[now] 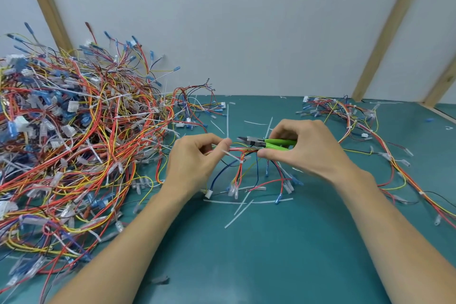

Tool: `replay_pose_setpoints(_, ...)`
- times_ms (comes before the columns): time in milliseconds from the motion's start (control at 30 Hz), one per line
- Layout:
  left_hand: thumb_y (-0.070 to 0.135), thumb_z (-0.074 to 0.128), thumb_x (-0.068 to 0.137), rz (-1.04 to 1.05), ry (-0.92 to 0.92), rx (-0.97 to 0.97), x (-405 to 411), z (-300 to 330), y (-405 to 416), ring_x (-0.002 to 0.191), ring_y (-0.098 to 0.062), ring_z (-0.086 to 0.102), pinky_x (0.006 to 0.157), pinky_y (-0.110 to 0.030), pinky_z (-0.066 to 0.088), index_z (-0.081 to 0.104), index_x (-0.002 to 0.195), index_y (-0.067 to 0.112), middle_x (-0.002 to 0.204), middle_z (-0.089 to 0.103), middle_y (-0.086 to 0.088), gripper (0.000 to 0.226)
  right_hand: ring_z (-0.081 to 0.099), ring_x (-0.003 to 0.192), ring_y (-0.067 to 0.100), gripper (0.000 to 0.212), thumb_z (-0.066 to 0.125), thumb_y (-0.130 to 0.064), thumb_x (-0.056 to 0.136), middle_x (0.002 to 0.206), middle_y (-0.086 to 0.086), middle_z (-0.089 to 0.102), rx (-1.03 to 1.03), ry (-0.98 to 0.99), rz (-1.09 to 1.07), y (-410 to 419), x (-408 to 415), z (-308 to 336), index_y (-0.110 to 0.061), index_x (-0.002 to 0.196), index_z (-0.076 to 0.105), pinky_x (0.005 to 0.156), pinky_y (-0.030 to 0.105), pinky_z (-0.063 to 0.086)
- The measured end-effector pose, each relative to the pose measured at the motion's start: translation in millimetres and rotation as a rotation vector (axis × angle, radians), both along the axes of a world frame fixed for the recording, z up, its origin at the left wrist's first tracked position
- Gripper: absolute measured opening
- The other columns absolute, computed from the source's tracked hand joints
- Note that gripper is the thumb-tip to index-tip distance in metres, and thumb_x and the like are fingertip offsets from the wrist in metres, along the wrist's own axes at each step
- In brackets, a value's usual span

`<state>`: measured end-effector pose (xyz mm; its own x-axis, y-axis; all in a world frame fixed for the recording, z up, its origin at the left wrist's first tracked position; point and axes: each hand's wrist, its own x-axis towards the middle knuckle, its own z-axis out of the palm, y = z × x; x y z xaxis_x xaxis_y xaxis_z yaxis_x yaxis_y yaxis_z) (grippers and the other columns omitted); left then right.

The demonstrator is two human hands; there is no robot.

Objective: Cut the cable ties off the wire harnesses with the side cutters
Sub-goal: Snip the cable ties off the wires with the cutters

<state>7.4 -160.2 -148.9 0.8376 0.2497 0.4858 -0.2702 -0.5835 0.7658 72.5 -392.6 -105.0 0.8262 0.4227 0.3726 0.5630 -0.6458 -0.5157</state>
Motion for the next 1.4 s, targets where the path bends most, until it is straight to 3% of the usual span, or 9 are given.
replay_pose_setpoints(100, 0.035, 0.073, 0.091, -0.017, 0.000, -0.004, -2, 3, -2, 0.050, -0.015, 0.044, 0.055, -0.031, 0.037, 0.075, 0.081, 0.025, 0.051, 0.050, 0.008, 0.014, 0.069, 0.080, 0.005, 0.046, 0.075, -0.076, 0.062, 0.077, -0.020, 0.073, -0.081, -0.042, -0.016, -1, 1, 2, -0.034, 0.082, 0.070, 0.078, 0.037, 0.057)
replay_pose_setpoints(167, 0.028, 0.075, 0.089, -0.034, -0.009, -0.004, -3, 6, -3, 0.064, -0.017, 0.061, 0.066, -0.033, 0.050, 0.076, 0.084, 0.023, 0.066, 0.066, 0.006, 0.007, 0.070, 0.086, 0.007, 0.045, 0.077, -0.075, 0.063, 0.081, -0.021, 0.073, -0.120, -0.055, -0.018, -1, 0, 2, -0.035, 0.085, 0.070, 0.083, 0.039, 0.056)
replay_pose_setpoints(300, 0.015, 0.077, 0.087, -0.088, 0.010, -0.057, -3, 8, -2, 0.067, -0.019, 0.065, 0.070, -0.034, 0.056, 0.076, 0.083, 0.018, 0.072, 0.071, 0.003, 0.005, 0.070, 0.094, 0.007, 0.047, 0.075, -0.076, 0.063, 0.084, -0.023, 0.072, -0.154, -0.073, -0.013, 1, -2, 3, -0.036, 0.088, 0.070, 0.087, 0.041, 0.055)
replay_pose_setpoints(433, 0.015, 0.075, 0.086, -0.112, 0.030, -0.081, -4, 9, -3, 0.056, -0.026, 0.064, 0.058, -0.035, 0.054, 0.076, 0.080, 0.022, 0.063, 0.069, -0.001, 0.009, 0.069, 0.096, 0.006, 0.047, 0.074, -0.077, 0.063, 0.084, -0.025, 0.071, -0.172, -0.080, -0.009, 0, -3, 4, -0.039, 0.090, 0.071, 0.088, 0.041, 0.054)
replay_pose_setpoints(667, 0.027, 0.073, 0.090, -0.081, -0.006, -0.079, -5, 11, -6, 0.050, -0.028, 0.055, 0.055, -0.035, 0.047, 0.076, 0.078, 0.024, 0.048, 0.057, 0.003, 0.012, 0.068, 0.095, 0.000, 0.047, 0.077, -0.074, 0.063, 0.087, -0.026, 0.072, -0.141, -0.051, 0.053, 0, -4, 7, -0.038, 0.092, 0.073, 0.090, 0.041, 0.054)
replay_pose_setpoints(767, 0.030, 0.074, 0.090, -0.063, -0.035, -0.078, -4, 10, -5, 0.047, -0.014, 0.043, 0.053, -0.028, 0.038, 0.077, 0.080, 0.025, 0.044, 0.045, 0.011, 0.012, 0.070, 0.091, 0.000, 0.044, 0.082, -0.065, 0.064, 0.087, -0.021, 0.075, -0.081, -0.013, 0.119, -1, -3, 8, -0.032, 0.092, 0.076, 0.090, 0.039, 0.056)
replay_pose_setpoints(867, 0.027, 0.074, 0.090, -0.087, -0.043, -0.081, -4, 11, -4, 0.050, -0.007, 0.041, 0.053, -0.023, 0.035, 0.078, 0.082, 0.024, 0.050, 0.049, 0.011, 0.009, 0.071, 0.086, -0.002, 0.041, 0.085, -0.060, 0.065, 0.084, -0.020, 0.075, -0.058, -0.001, 0.152, -2, -2, 8, -0.029, 0.091, 0.077, 0.090, 0.035, 0.057)
replay_pose_setpoints(1000, 0.018, 0.075, 0.089, -0.150, -0.054, -0.060, -4, 12, -4, 0.066, -0.002, 0.056, 0.061, -0.009, 0.036, 0.079, 0.085, 0.018, 0.077, 0.067, 0.008, 0.006, 0.071, 0.085, -0.001, 0.044, 0.082, -0.065, 0.064, 0.083, -0.020, 0.075, -0.059, 0.012, 0.158, -2, -1, 8, -0.030, 0.090, 0.077, 0.089, 0.035, 0.057)
replay_pose_setpoints(1400, 0.020, 0.076, 0.089, -0.176, -0.063, -0.008, -4, 12, -4, 0.067, -0.006, 0.051, 0.063, -0.009, 0.035, 0.079, 0.085, 0.021, 0.076, 0.061, 0.013, 0.006, 0.070, 0.091, 0.007, 0.056, 0.070, -0.082, 0.058, 0.085, -0.023, 0.074, -0.124, -0.001, 0.086, 2, -5, 8, -0.036, 0.090, 0.075, 0.089, 0.039, 0.056)
